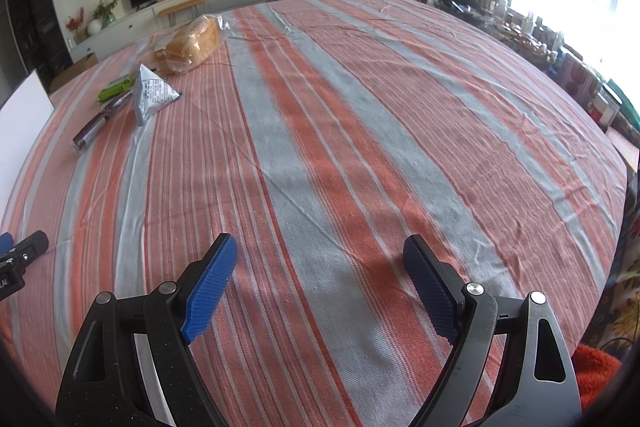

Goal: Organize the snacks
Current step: 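Bring both grippers back over the remaining snacks on the table, then move the left gripper over the brown wrapped sausage and lower onto it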

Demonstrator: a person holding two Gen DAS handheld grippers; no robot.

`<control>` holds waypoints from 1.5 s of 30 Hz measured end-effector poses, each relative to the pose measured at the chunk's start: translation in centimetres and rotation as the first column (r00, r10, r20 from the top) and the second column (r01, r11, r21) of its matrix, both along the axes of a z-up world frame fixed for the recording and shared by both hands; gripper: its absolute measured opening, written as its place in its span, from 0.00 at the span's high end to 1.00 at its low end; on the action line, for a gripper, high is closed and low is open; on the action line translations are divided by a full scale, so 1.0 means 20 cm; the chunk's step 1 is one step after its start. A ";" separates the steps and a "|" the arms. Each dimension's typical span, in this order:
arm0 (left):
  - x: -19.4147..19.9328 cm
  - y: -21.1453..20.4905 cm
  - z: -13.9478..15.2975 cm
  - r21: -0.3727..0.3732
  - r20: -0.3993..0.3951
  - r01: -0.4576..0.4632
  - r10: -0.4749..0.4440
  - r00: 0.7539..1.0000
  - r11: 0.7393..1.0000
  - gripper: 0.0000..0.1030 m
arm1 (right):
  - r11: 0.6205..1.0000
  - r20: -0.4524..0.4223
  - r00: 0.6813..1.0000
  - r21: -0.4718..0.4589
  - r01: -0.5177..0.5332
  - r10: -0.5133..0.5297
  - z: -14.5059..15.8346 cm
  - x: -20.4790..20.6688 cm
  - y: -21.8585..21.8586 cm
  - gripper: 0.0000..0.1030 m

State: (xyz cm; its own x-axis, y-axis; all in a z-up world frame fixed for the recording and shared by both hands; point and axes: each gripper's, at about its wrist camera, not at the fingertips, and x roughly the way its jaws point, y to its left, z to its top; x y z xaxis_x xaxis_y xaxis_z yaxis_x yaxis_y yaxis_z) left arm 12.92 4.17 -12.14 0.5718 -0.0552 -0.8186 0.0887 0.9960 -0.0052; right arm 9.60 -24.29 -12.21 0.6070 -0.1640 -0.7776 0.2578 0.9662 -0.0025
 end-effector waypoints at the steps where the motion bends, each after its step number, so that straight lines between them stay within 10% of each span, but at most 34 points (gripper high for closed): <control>1: 0.00 0.00 0.00 0.000 0.000 0.000 0.000 1.000 1.000 0.00 | 1.000 0.000 1.000 0.000 0.000 0.000 0.00 0.00 0.00 0.15; 28: 0.03 0.00 0.01 -0.003 -0.027 0.008 -0.008 1.000 1.000 0.00 | 1.000 0.000 1.000 0.001 0.000 0.000 0.00 0.00 0.00 0.15; 34: 0.15 -0.07 0.11 -0.102 -0.073 0.085 -0.093 0.993 0.991 0.00 | 1.000 0.000 1.000 0.001 -0.001 0.001 0.00 0.00 0.00 0.15; 45: 0.68 -0.37 0.12 0.030 -0.109 0.151 -0.147 0.983 0.988 0.20 | 1.000 0.000 1.000 0.001 -0.001 0.001 0.00 0.00 0.00 0.15</control>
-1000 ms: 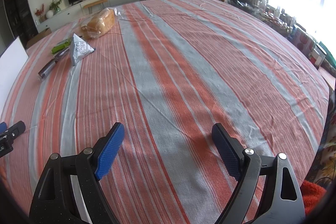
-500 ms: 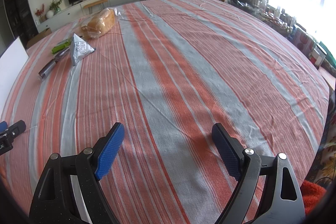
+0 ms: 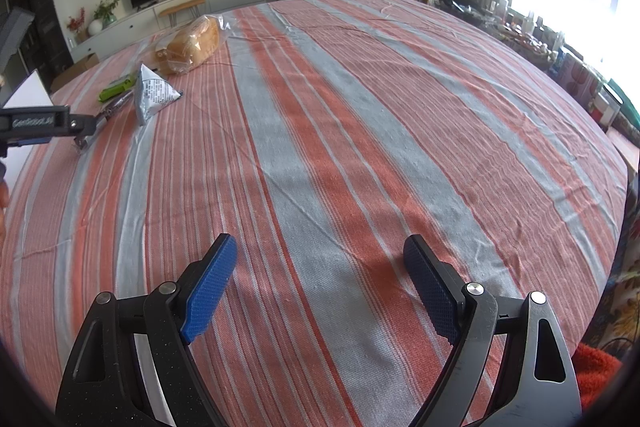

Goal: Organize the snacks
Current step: 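Move the left gripper over the brown wrapped sausage and lower onto it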

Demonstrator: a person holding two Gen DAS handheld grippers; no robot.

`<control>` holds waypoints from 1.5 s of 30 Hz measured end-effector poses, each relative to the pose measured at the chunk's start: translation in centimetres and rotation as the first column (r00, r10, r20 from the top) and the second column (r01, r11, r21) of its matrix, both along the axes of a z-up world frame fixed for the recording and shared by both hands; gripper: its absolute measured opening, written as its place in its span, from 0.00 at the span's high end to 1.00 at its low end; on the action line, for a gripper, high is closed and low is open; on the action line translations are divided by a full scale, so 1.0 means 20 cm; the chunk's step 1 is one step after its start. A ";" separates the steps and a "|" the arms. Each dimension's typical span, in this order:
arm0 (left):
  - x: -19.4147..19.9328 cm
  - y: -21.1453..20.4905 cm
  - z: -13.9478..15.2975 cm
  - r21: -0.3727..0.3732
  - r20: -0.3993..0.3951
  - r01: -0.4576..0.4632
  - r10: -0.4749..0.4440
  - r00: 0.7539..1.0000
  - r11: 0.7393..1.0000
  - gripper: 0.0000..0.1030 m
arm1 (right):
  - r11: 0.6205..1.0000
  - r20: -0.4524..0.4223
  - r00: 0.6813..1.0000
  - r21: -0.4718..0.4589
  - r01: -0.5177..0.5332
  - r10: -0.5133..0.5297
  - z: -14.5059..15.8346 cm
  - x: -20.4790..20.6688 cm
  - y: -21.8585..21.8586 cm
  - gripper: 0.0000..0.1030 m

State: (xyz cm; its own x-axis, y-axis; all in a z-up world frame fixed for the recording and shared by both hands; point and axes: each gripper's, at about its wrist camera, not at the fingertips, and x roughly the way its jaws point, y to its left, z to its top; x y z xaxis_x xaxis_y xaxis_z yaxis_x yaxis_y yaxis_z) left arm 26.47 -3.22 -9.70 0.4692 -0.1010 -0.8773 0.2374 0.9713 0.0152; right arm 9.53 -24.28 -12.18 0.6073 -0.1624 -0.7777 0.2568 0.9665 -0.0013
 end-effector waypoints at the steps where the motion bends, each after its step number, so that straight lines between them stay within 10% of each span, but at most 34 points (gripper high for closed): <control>1: 0.02 -0.02 -0.02 0.000 -0.010 0.006 -0.006 1.000 1.000 0.26 | 1.000 0.000 1.000 0.000 0.000 0.000 0.00 0.00 0.00 0.15; 10: -0.03 -0.02 -0.04 -0.044 0.016 0.007 -0.007 1.000 0.999 0.80 | 1.000 0.000 1.000 0.000 0.000 0.000 0.00 0.00 0.00 0.15; 29: -0.68 0.35 -0.04 -0.078 0.014 -0.087 0.088 0.996 0.993 0.80 | 1.000 0.000 1.000 0.001 -0.001 0.001 0.00 0.00 0.00 0.15; 33: -0.66 0.34 -0.05 -0.103 0.049 -0.087 0.092 0.995 0.991 0.59 | 1.000 0.001 1.000 0.001 -0.001 0.001 0.00 0.00 0.00 0.15; 35: -0.64 0.33 -0.06 -0.099 0.054 -0.094 0.100 0.994 0.991 0.24 | 1.000 0.001 1.000 0.001 -0.001 0.001 0.00 0.00 0.00 0.15; 45: -0.61 0.32 -0.12 -0.050 0.104 -0.102 0.107 0.989 0.994 0.02 | 1.000 0.001 1.000 0.001 -0.001 0.001 0.00 0.00 0.00 0.15</control>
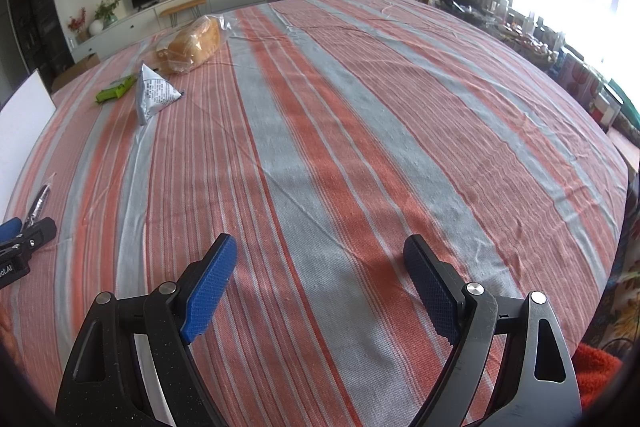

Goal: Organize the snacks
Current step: 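Move the left gripper over the brown wrapped sausage and lower onto it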

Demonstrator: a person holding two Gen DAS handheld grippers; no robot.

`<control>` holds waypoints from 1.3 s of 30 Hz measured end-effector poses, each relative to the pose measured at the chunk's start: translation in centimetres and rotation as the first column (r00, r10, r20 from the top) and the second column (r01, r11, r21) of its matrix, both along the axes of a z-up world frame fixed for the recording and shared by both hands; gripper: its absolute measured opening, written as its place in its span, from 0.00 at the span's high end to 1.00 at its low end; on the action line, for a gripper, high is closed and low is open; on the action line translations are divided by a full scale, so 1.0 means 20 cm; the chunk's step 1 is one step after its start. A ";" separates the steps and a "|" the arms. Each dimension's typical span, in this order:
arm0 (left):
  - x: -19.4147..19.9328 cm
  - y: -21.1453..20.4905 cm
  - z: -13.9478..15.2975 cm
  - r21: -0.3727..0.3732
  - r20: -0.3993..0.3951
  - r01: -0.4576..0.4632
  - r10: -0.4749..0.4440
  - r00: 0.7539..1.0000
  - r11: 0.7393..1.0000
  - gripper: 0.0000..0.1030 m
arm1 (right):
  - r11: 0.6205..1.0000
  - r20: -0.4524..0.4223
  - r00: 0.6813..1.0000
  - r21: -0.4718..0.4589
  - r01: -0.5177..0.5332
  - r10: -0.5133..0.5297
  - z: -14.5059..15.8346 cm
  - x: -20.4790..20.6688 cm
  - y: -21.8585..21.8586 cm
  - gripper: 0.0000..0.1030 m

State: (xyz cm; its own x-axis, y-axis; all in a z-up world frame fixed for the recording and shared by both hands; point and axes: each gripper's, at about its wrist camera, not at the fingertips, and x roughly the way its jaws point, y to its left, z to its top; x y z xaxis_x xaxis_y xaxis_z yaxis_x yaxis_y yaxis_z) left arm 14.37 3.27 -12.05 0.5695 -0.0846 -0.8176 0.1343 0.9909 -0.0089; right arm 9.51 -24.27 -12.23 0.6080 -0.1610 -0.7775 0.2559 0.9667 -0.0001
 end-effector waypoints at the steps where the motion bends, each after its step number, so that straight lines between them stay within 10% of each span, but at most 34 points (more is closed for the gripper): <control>1: 0.01 0.00 0.00 0.001 -0.006 -0.001 0.001 1.000 1.000 0.00 | 1.000 0.000 1.000 0.000 0.000 0.000 0.00 0.00 0.00 0.15; 39: 0.01 0.00 -0.01 0.002 0.000 -0.003 0.003 1.000 1.000 0.00 | 1.000 0.000 1.000 0.001 0.000 0.000 0.00 0.00 0.00 0.15</control>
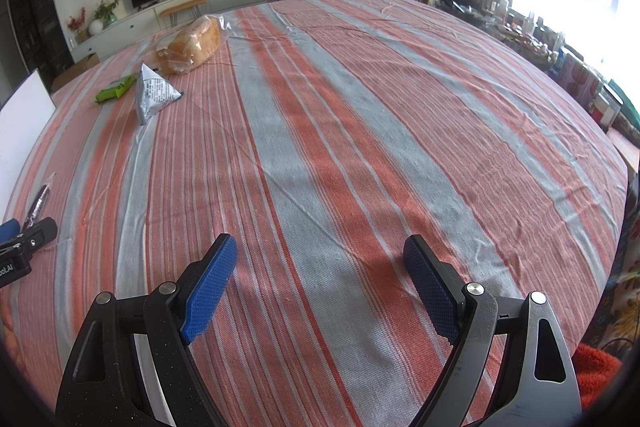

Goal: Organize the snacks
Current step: 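Move the left gripper over the brown wrapped sausage and lower onto it, then close the left gripper on the brown sausage while the right gripper grasps the silver triangle pack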

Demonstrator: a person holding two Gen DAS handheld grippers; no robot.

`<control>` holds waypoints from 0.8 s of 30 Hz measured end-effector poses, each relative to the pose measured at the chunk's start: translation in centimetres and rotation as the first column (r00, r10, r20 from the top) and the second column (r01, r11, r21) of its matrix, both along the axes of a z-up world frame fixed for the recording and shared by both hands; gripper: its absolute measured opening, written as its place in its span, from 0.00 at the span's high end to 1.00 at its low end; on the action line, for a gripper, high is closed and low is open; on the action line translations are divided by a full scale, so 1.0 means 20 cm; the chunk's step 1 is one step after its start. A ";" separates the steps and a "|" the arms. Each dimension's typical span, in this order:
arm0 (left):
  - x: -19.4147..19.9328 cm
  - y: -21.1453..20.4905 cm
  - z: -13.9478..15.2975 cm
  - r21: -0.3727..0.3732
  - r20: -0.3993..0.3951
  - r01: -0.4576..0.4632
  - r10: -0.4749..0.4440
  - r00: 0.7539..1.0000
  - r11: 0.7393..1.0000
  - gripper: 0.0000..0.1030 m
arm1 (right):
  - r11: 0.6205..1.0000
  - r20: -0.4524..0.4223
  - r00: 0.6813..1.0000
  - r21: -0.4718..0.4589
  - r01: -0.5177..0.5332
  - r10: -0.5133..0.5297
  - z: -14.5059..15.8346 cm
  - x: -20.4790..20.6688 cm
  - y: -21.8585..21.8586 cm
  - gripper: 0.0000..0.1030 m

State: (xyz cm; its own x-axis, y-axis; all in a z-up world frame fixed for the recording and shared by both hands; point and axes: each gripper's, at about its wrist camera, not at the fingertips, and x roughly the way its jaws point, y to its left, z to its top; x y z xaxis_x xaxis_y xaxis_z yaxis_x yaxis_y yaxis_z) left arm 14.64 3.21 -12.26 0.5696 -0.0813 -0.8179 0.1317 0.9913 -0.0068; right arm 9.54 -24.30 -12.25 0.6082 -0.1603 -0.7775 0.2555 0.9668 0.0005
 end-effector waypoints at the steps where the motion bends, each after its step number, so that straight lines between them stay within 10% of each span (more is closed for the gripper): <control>1: 0.00 0.00 0.00 0.000 -0.001 0.001 -0.001 1.000 1.000 0.00 | 1.000 0.000 1.000 0.000 0.000 0.000 0.00 0.00 0.00 0.15; 10: 0.03 0.01 0.02 0.006 -0.076 0.049 -0.048 0.996 0.999 0.06 | 0.994 0.058 0.998 0.108 -0.031 0.025 0.02 0.00 -0.01 0.15; 24: 0.00 -0.01 0.07 0.017 -0.070 0.058 -0.057 0.996 0.998 0.74 | 0.912 0.044 0.914 0.063 -0.405 0.403 0.10 0.87 0.41 0.19</control>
State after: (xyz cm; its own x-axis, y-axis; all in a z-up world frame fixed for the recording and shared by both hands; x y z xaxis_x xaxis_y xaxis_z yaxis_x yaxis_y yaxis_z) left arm 14.73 3.10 -10.84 0.5062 -0.0960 -0.8570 0.1882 0.9821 0.0012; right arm 26.99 -16.16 -10.20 0.6327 0.1572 -0.7582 -0.1578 0.9848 0.0725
